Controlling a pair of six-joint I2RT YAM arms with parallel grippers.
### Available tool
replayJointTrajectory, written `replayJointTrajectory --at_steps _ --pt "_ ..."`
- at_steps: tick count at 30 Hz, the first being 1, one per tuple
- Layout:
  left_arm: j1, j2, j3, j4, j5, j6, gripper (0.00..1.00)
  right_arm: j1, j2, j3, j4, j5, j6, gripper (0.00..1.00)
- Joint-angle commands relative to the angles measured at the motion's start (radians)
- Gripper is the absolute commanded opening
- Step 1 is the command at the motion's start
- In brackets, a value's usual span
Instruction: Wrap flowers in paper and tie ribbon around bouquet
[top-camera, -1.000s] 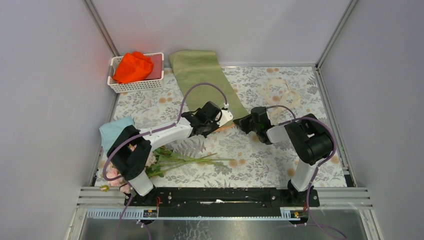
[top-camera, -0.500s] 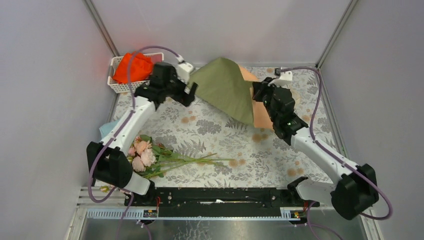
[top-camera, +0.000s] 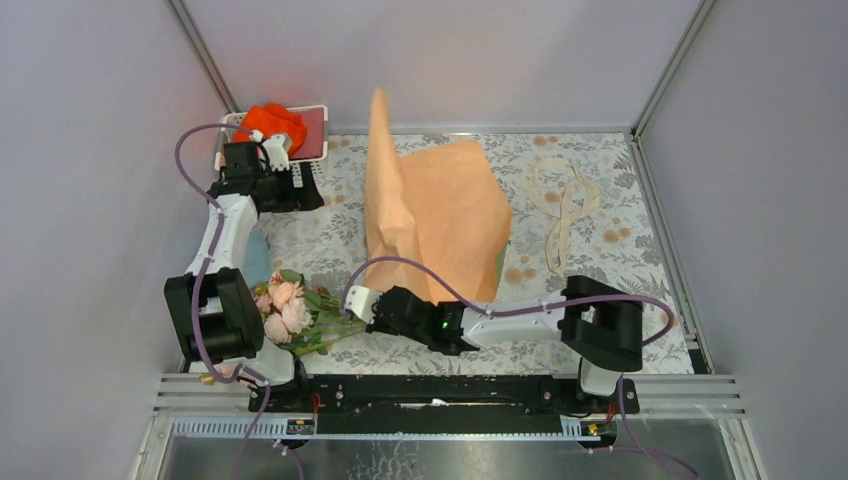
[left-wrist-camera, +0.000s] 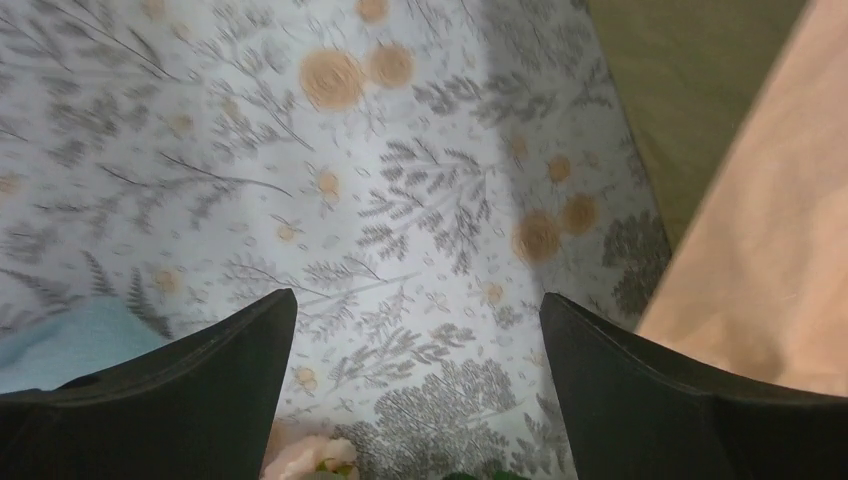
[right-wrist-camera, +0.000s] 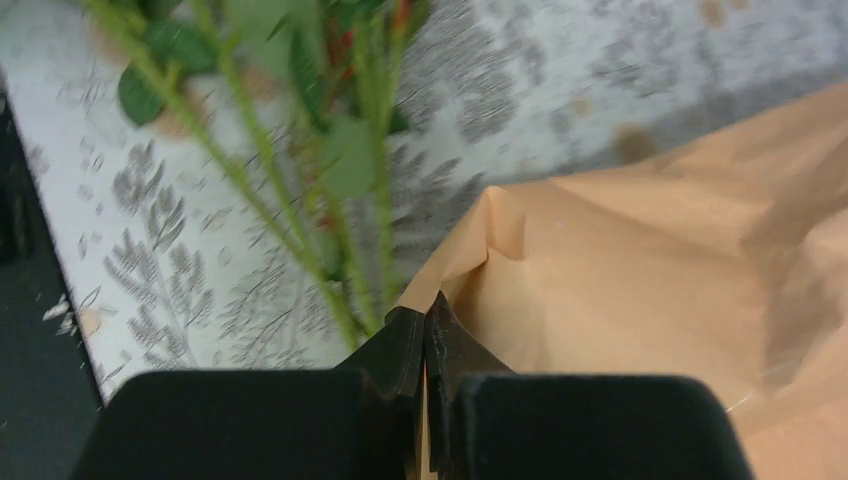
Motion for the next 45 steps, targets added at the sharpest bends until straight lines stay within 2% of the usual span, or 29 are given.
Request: replayJointTrajectory --at_steps 1,6,9,13,18,22,23,24,25,26,28,31,32,33,34,36,40,42,45 --pt "0.009 0.034 -0.064 -0.039 0.165 -0.006 0.99 0.039 0.030 0.059 0.075 -0.003 -0.007 0.00" --pt "-0.030 0.127 -0.113 -0.107 0.389 0.033 0.99 0.041 0.017 -0.006 0.164 -0.003 0.027 0.00" --pt "-0.098 0.184 -0.109 -0.125 0.474 0.041 0.99 0.042 0.021 -0.030 0.188 0.006 0.030 0.00" --pt "-0.110 0.274 -0.080 -0.126 0.563 0.019 0.99 0.041 0.028 -0.031 0.195 0.035 0.032 0.00" --pt "-0.130 0.343 -0.075 -0.102 0.474 0.003 0.99 0.040 0.032 -0.015 0.197 0.050 0.026 0.00" --pt "-0.134 0.361 -0.061 -0.077 0.418 0.005 0.97 0.040 0.054 0.039 0.115 0.018 0.030 0.00" --pt "-0.134 0.367 -0.052 -0.070 0.403 0.003 0.92 0.040 0.060 0.073 0.056 -0.004 0.034 0.11" --pt "-0.135 0.374 -0.042 -0.065 0.386 0.002 0.84 0.039 0.064 0.121 -0.022 -0.023 0.038 0.29" --pt "-0.134 0.379 -0.030 -0.061 0.371 0.004 0.73 0.035 0.057 0.163 -0.100 -0.042 0.036 0.49" --pt "-0.135 0.386 -0.019 -0.061 0.359 0.009 0.60 0.026 0.039 0.194 -0.163 -0.071 0.033 0.63" --pt "-0.134 0.400 -0.006 -0.062 0.352 0.014 0.34 -0.013 -0.039 0.211 -0.240 -0.166 0.047 0.77" --pt "-0.135 0.409 -0.004 -0.078 0.366 0.034 0.03 -0.183 -0.177 0.227 -0.348 -0.464 0.154 0.88" --pt "-0.134 0.410 -0.004 -0.085 0.364 0.042 0.00 -0.269 -0.211 0.228 -0.363 -0.557 0.200 0.91" --pt "-0.134 0.410 -0.001 -0.090 0.355 0.048 0.00 -0.379 -0.228 0.228 -0.375 -0.625 0.244 0.92" --pt "-0.134 0.409 0.001 -0.094 0.342 0.054 0.00 -0.457 -0.234 0.229 -0.386 -0.627 0.278 0.94" --pt "-0.136 0.400 0.018 -0.112 0.299 0.075 0.00 -0.615 -0.202 0.258 -0.436 -0.554 0.354 0.96" --pt "-0.151 0.373 0.079 -0.232 0.210 0.199 0.00 -0.957 0.018 0.411 -0.620 -0.568 0.548 0.99" --pt "-0.160 0.364 0.113 -0.284 0.140 0.270 0.00 -1.053 0.103 0.446 -0.639 -0.582 0.569 1.00" --pt "-0.178 0.347 0.162 -0.325 -0.014 0.358 0.00 -1.118 0.216 0.509 -0.690 -0.555 0.542 1.00"
